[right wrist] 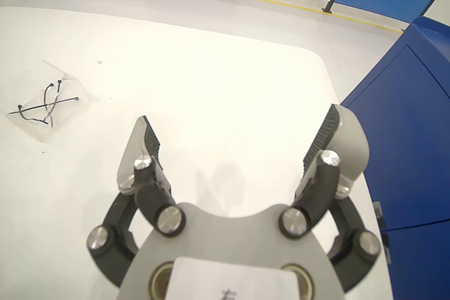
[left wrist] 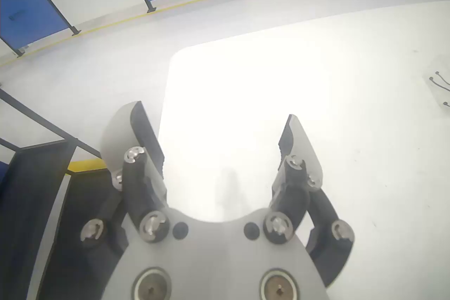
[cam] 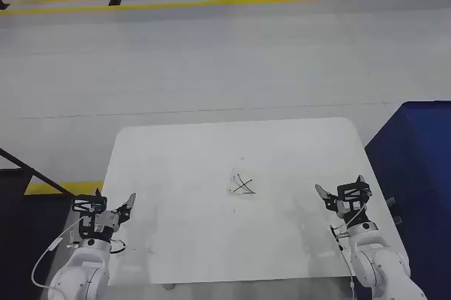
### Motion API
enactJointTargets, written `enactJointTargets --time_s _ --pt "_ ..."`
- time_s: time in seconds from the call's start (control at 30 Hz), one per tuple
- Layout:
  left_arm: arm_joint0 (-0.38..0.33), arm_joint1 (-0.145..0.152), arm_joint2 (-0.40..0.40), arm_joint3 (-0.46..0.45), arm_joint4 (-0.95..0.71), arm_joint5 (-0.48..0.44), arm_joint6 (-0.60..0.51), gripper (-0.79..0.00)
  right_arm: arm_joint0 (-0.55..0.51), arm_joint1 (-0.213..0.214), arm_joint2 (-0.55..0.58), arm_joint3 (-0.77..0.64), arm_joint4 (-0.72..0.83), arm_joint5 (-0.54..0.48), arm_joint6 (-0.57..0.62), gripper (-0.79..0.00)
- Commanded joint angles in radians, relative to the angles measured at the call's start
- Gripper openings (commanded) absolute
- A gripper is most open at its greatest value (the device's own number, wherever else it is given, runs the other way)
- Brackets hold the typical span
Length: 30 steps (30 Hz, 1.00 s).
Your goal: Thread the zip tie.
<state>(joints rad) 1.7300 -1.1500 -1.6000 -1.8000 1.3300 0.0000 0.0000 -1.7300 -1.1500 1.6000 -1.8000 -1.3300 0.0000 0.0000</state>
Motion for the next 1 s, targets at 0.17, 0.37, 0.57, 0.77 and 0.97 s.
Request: enactJointTargets --time_s 0.17,0.37,0.57,0.77,0.97 --pt "0.000 0.000 0.000 0.000 0.000 0.000 0.000 0.000 0.000 0.000 -0.001 -0.002 0.000 -0.006 -0.002 0.000" --pt "0.000 0.000 0.000 0.000 0.000 0.000 0.000 0.000 0.116 0.020 0.019 -0.061 0.012 -0.294 0.219 0.000" --pt "0.000 0.000 0.000 0.000 0.000 0.000 0.000 0.000 0.457 0.029 -0.082 0.020 0.201 -0.556 0.685 0.000" --pt "0.000 0.000 0.000 0.000 0.000 0.000 0.000 0.000 0.769 0.020 -0.218 0.201 0.542 -0.593 1.099 0.000" --pt "0.000 0.000 0.000 0.000 0.000 0.000 0.000 0.000 0.769 0.020 -0.218 0.201 0.542 -0.593 1.099 0.000"
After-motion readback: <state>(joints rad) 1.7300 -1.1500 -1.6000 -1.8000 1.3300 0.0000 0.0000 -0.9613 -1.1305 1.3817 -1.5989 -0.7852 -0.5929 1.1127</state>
